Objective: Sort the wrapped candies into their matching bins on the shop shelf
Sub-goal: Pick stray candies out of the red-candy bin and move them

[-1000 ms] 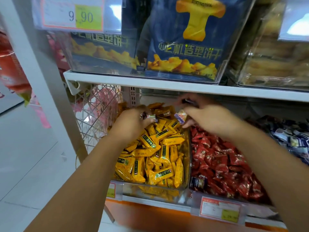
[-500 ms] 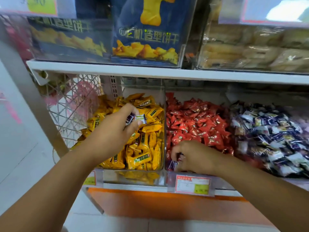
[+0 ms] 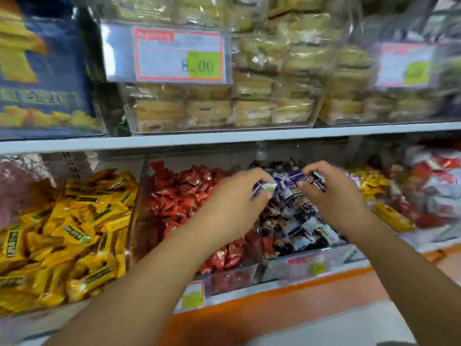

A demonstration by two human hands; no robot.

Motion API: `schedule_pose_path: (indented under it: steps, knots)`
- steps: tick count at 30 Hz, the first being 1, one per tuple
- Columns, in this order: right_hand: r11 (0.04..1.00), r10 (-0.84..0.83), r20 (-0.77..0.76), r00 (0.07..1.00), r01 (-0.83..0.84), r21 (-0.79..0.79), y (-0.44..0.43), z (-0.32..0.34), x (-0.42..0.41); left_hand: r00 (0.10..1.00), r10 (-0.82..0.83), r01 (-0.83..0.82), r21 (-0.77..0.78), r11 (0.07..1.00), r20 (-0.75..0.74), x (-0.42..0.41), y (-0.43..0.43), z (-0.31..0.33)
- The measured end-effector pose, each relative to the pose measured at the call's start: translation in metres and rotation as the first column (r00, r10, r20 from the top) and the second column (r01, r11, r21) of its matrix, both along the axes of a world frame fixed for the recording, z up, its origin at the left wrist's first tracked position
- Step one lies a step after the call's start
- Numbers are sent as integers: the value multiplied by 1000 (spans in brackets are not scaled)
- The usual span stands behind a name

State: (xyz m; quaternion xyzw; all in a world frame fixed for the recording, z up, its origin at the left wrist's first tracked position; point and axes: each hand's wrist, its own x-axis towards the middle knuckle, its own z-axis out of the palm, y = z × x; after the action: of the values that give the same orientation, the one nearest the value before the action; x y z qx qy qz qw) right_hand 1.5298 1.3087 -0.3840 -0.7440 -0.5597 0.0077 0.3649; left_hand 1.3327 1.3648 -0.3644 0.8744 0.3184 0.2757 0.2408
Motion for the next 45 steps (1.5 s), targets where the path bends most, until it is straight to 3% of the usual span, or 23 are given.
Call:
schedule_pose_path:
  steps: [2, 6, 8, 11, 13, 15, 19, 22, 25, 31, 35, 38, 40, 41, 45]
  knots:
    - [1000, -26, 14, 1000, 26, -4, 4, -9, 21, 999, 26, -25, 36, 999, -39, 41, 15, -1]
    - [990, 77, -52, 996, -82, -113, 9, -19, 41, 974, 11, -6, 21, 1000, -228, 67, 34, -10]
    - [987, 114, -79, 990, -122, -107, 7, -13, 42, 970, 37, -25, 56, 998, -238, 45, 32, -8]
    - [985, 173, -20, 985, -173, 5, -2, 3, 20, 947, 169, -93, 271, 958, -274, -18, 22, -9]
    - [956, 292, -41, 955, -290, 49, -4, 13, -15, 931, 267, -162, 374, 913, -250, -66, 18, -10]
    - [886, 462, -48, 885, -463, -10, 1, 16, -54, 912, 337, -238, 368, 899, -234, -107, 17, -20]
    - [625, 743, 18, 670, -684, -376, 36, -7, -124, 895, 361, -299, 250, 921, -261, -162, 13, -52]
    - [470, 842, 140, 521, -580, -665, 64, -47, -166, 906, 332, -297, 165, 941, -264, -179, 8, -68]
    - [504, 839, 340, 425, -370, -781, 86, -67, -184, 922, 305, -293, 84, 952, -237, -187, 3, -73]
    - [604, 723, 419, 550, -209, -769, 119, -35, -154, 931, 293, -280, 90, 956, -219, -195, 3, -83]
    - [542, 743, 310, 593, -263, -798, 105, -6, -141, 916, 308, -285, 124, 950, -258, -203, -1, -94]
    - [399, 892, 215, 397, -469, -788, 91, -13, -167, 909, 319, -294, 132, 947, -266, -203, -3, -94]
    - [264, 954, 152, 258, -483, -835, 86, -32, -187, 904, 321, -295, 135, 946, -282, -202, -3, -94]
    - [255, 961, 174, 214, -450, -856, 88, -40, -191, 900, 324, -294, 142, 945, -291, -201, -2, -93]
    - [448, 893, 396, 211, -350, -823, 120, -46, -175, 895, 320, -285, 152, 946, -311, -199, -3, -91]
